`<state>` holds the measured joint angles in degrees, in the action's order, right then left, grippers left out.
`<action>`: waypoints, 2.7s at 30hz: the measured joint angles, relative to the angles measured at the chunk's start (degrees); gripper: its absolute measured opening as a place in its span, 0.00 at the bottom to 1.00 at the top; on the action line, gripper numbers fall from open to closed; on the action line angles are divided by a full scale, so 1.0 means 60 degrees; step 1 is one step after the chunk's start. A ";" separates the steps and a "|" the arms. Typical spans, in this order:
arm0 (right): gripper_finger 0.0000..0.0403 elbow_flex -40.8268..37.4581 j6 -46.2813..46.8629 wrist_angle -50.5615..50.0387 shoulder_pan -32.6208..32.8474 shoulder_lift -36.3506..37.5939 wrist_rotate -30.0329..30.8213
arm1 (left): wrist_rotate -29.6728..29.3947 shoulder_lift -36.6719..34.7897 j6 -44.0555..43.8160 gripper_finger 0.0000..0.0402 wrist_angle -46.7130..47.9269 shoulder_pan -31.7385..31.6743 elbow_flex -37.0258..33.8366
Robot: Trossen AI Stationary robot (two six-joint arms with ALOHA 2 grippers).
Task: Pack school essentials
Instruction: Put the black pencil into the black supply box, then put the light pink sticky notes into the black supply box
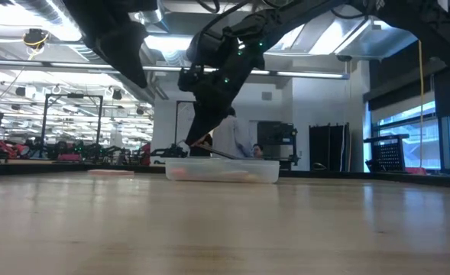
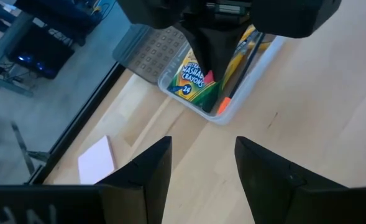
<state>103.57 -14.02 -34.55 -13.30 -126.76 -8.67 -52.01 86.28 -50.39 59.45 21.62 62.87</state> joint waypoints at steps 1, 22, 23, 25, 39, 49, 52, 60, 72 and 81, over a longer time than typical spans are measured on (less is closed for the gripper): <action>0.13 0.0000 0.0041 -0.0004 0.0000 0.0000 0.0000 | 0.0003 0.0000 0.0000 0.42 0.0001 -0.0006 0.0000; 0.27 0.0011 0.0316 -0.1357 -0.0199 0.0131 0.1304 | -0.0023 0.0000 -0.0004 0.42 0.0131 -0.0009 0.0000; 0.26 0.0011 0.0307 -0.1525 -0.0221 0.0131 0.1440 | -0.0126 0.0000 -0.0025 0.42 0.0222 -0.0036 -0.0002; 0.26 0.0011 0.0301 -0.1685 -0.0263 0.0154 0.1477 | -0.0353 -0.0017 -0.0316 0.42 0.0346 -0.0184 0.0000; 0.26 0.0011 0.0028 -0.2120 -0.0264 0.1511 0.1002 | 0.1982 -0.1807 -0.0532 0.42 0.1961 -0.3905 0.0000; 0.26 0.0015 -0.0206 -0.2843 -0.0255 0.2410 0.1005 | 0.4620 -0.2056 0.1853 0.42 0.1285 -0.7427 -0.0004; 0.26 0.0015 -0.0192 -0.3104 -0.0255 0.2714 0.1005 | 0.5536 -0.1996 0.2921 0.42 0.0582 -0.8353 -0.0004; 0.26 0.0015 -0.0151 -0.3139 -0.0129 0.3184 0.1009 | 0.6137 -0.1741 0.3827 0.42 0.0127 -1.0051 -0.0028; 0.26 0.0015 0.0815 -0.3414 0.0169 0.3453 0.2737 | 0.7118 -0.1308 0.4696 0.42 -0.1914 -1.0873 -0.2041; 0.26 0.0015 0.0809 -0.3088 0.0350 0.3483 0.2946 | 0.7061 -0.1308 0.4782 0.42 -0.2266 -1.0989 -0.2539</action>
<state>103.66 -9.16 -53.08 -11.20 -105.86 9.01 -9.64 78.43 -21.70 45.86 -44.31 47.64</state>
